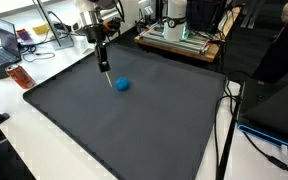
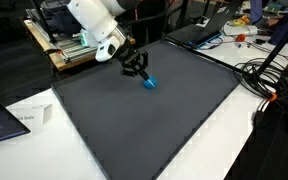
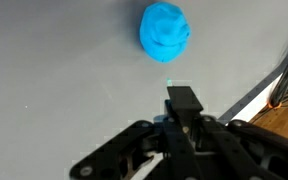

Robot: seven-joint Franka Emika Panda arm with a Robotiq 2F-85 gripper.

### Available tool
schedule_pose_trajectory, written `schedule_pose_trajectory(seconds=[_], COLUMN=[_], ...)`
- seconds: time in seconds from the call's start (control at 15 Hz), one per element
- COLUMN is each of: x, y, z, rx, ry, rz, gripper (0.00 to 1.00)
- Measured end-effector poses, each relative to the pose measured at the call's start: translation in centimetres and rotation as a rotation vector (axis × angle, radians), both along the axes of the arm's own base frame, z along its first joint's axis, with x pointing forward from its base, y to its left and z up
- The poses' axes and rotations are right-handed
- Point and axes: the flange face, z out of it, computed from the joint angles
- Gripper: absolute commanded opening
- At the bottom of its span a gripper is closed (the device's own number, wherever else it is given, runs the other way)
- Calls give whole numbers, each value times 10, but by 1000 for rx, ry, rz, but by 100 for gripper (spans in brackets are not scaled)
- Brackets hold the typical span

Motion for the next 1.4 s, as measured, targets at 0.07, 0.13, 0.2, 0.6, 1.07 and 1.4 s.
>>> schedule_pose_trajectory(seconds=[0.07,0.13,0.2,0.6,1.07,1.4], x=[-2,-5,-7,-26,-37,-27], y=[8,18,28,82,123,126], z=[6,12,18,40,50,63], rx=[-28,-55,-81,-217,-384,-517], ry=[-8,-14,-17,20,34,38], rz=[-8,-17,-28,-84,-107,-113], gripper=[3,3,3,3,3,3])
